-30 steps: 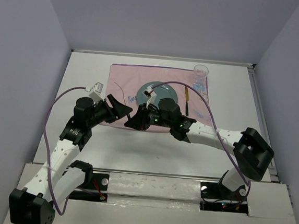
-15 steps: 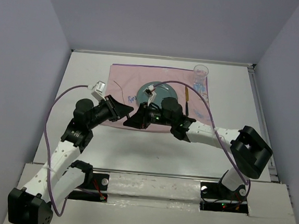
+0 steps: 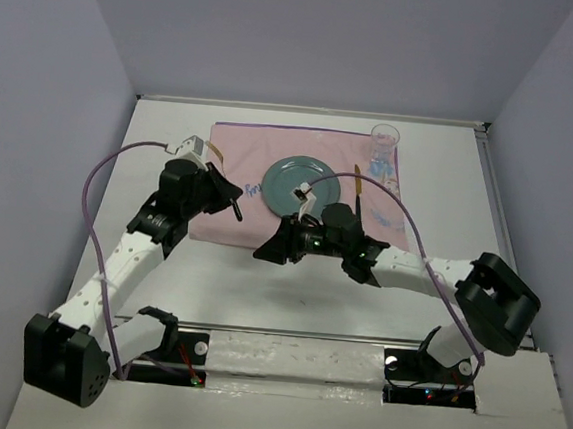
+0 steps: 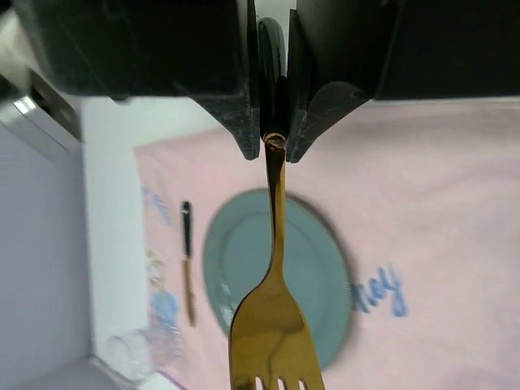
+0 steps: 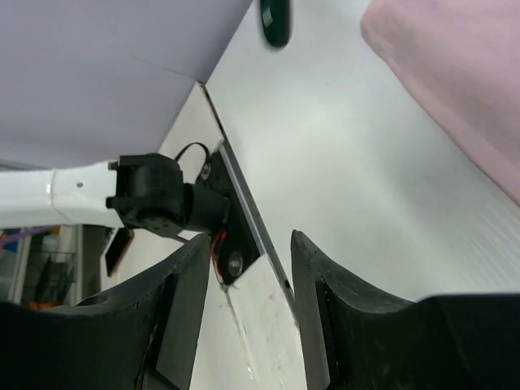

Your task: Set the dinner table for one person

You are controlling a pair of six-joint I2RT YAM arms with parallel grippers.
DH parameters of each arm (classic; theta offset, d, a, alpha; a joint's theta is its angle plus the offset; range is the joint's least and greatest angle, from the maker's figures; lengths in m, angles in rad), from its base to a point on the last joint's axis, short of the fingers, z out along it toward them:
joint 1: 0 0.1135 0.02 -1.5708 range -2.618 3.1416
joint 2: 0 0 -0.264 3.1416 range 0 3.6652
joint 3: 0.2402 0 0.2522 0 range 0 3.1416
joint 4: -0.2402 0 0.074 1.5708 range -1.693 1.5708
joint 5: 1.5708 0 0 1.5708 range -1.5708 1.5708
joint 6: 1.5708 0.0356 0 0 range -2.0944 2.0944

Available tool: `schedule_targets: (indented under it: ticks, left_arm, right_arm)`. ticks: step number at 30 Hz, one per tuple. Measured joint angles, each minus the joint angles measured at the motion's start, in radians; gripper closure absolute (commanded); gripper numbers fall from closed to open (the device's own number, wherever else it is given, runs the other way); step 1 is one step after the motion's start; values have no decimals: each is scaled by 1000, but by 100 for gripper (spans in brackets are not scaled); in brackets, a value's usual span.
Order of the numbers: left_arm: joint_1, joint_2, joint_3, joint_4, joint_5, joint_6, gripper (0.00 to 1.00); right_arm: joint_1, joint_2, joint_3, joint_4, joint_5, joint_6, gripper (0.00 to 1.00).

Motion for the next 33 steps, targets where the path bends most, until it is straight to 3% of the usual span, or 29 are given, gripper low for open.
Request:
schedule_targets:
  ticks: [11, 21, 25, 33]
  left_arm:
    - [-20, 510, 326, -268, -292, 249, 100]
    - [-72, 893, 616, -365, -402, 389, 100]
    - [-76, 976, 665, -374, -419, 401, 100]
    - [-76, 993, 665, -387, -423, 401, 100]
  right_arm:
    - [-4, -414, -142, -264, 227, -183, 52]
    - [-4, -508, -192, -372, 318, -242, 52]
    - [-4, -529, -199, -397, 338, -254, 52]
    - [-4, -542, -200, -426, 366, -269, 53]
